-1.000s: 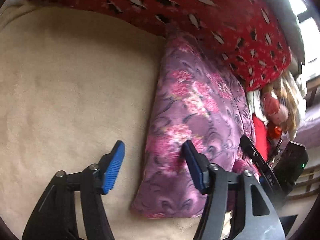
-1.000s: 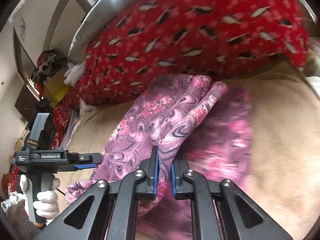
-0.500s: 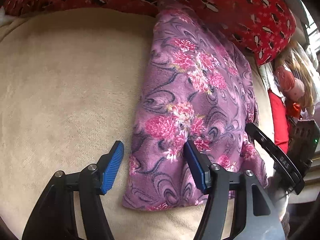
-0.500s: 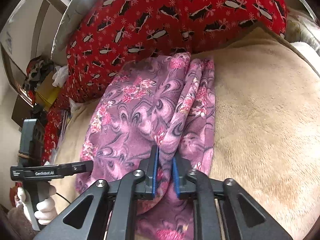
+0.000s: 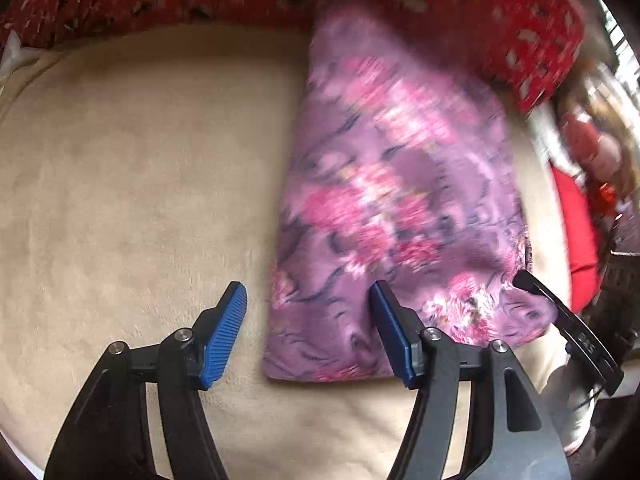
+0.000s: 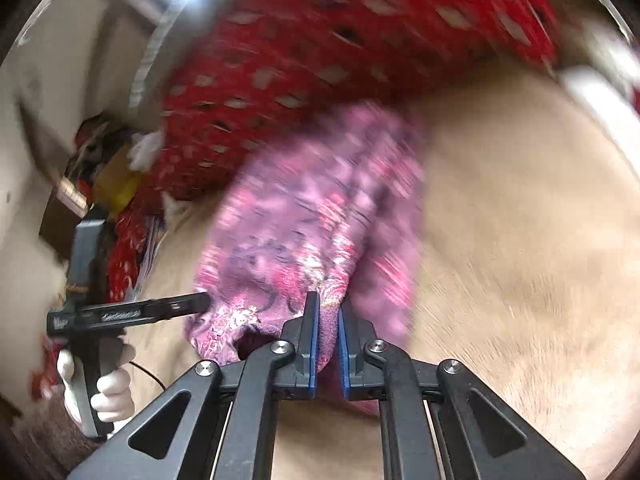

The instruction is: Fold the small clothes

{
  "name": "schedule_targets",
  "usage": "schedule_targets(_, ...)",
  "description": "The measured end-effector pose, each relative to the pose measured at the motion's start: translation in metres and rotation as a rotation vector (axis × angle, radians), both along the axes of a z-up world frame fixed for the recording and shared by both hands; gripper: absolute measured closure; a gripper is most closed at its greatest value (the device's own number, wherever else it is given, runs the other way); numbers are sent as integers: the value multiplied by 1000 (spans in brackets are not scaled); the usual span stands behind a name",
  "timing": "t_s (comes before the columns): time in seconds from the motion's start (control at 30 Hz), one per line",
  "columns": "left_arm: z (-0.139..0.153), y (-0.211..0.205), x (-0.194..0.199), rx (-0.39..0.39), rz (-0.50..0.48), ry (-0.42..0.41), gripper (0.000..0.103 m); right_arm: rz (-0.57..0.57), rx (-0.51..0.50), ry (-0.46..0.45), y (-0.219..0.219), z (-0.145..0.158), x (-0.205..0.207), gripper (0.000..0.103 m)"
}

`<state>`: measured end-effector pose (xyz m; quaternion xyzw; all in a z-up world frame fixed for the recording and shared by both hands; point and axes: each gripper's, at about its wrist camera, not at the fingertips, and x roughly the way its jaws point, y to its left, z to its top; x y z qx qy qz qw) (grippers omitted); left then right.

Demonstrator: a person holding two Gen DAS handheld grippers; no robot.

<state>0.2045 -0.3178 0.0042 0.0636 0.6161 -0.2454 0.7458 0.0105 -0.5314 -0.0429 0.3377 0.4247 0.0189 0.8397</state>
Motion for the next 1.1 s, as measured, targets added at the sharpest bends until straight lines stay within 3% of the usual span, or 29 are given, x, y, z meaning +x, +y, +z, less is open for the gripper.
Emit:
schedule_targets(0.07, 1, 2, -1, -1, -19, 1, 40, 11, 14, 50, 1, -16, 1, 95)
schedule_targets(0.2, 30, 9, 21, -85, 2, -53, 40, -59, 34, -54, -13, 16, 5, 88)
schedule_targets(0.33, 36, -7, 63, -53, 44, -80, 40, -138, 58, -115, -35, 39, 40, 74)
schedule_targets(0.43, 25, -26, 88, -25, 52, -51, 40, -151, 71, -72, -41, 36, 82, 70)
schedule_targets(0.5, 21, -33, 96, -26, 56, -41, 40, -144, 17, -22, -36, 29, 103, 70)
schedule_targets(0.57, 17, -39, 102, -30, 51, -33, 40, -123, -12, 3, -32, 25, 119, 70)
schedule_targets(0.6, 16, -40, 104, -31, 49, -27, 40, -116, -39, 19, -29, 22, 125, 78)
schedule_targets(0.63, 16, -40, 106, -40, 48, -20, 40, -99, -63, 24, -27, 21, 127, 99)
schedule_targets(0.8, 14, -38, 103, -74, 46, -15, 39, -55, -189, -64, -25, 43, 120, 99)
schedule_targets(0.93, -2, -41, 103, -51, 67, -19, 21, -49, -245, 27, -28, 22, 128, 99)
schedule_targets(1.1, 1, -36, 102, -51, 72, -15, 21, -77, -202, 50, -33, 5, 125, 99)
